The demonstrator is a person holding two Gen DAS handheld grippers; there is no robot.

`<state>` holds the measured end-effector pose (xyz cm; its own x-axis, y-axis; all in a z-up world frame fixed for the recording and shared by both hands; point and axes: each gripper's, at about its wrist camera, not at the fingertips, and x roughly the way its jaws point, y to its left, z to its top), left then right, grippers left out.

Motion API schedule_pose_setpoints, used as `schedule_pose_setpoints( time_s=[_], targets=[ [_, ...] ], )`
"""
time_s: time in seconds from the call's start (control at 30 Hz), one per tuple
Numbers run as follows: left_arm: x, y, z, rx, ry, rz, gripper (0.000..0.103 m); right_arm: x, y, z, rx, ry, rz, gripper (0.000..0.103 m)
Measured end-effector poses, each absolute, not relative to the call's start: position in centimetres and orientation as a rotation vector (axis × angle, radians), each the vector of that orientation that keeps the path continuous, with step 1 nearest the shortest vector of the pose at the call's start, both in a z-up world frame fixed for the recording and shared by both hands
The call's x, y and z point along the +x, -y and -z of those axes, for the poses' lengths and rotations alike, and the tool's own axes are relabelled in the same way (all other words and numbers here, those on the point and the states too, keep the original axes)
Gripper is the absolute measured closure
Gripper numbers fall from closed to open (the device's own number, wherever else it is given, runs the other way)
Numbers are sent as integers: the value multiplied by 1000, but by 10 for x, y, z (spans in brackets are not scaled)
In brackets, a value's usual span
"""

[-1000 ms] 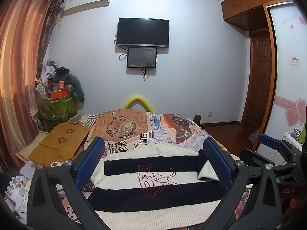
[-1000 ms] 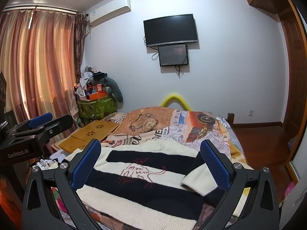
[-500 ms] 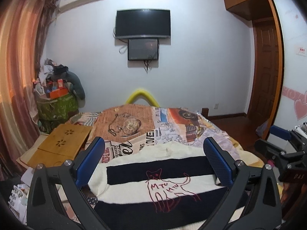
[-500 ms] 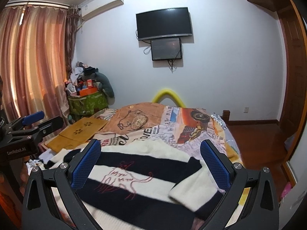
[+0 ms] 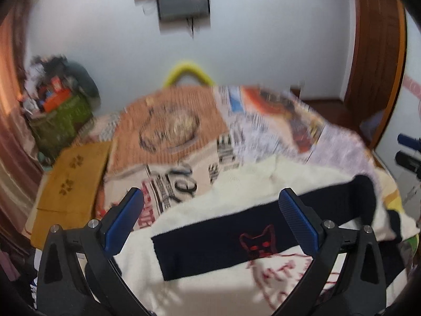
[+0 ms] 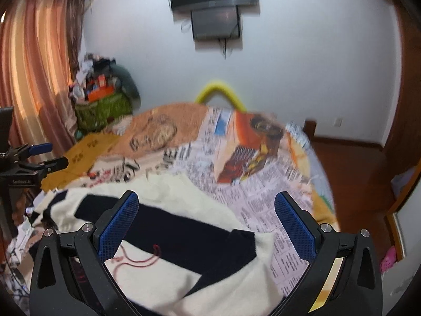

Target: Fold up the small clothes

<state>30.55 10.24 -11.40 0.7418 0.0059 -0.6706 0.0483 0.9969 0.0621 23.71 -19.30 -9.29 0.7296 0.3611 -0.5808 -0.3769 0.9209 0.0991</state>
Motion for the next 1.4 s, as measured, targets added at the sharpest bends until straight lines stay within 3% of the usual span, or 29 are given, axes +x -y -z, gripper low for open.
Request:
schedule_pose_setpoints(
  time_s=[0.2, 0.27, 0.37, 0.47, 0.53, 0.6, 0.67, 0.73, 0.77, 0.93, 1.4],
  targets=[
    [363, -136, 188, 65, -965, -13, 0, 294, 194, 132, -50, -847, -470, 3],
    [378, -147, 213, 58, -1028, -30, 0, 308, 191, 147, -75, -912, -485, 8],
    [389, -159, 236, 45, -1102, -28, 1, 328, 190, 167, -88, -998, -511, 22],
    [396, -173, 254, 2, -1149, -30, 13, 342, 187, 185, -107, -1069, -524, 29],
    [400, -179, 263, -45, -1180, -22, 31, 347, 186, 195, -103, -1097, -551, 39],
    [400, -181, 271, -84, -1202, 11, 37, 345, 185, 198, -95, -1072, -562, 40],
    [396, -179, 271, -98, -1175, 21, 42, 340, 184, 199, -84, -1059, -570, 57],
    [392, -177, 270, -126, -1164, 24, 54, 338, 184, 201, -82, -1062, -568, 88],
    [391, -176, 269, -128, -1160, 22, 56, 338, 183, 202, -78, -1065, -574, 91],
    [394, -165, 262, -63, -1166, -15, 98, 341, 182, 195, -109, -1036, -566, 94],
    [459, -123, 235, 64, -1081, -44, 100, 405, 201, 160, -214, -921, -426, 95]
  ],
)
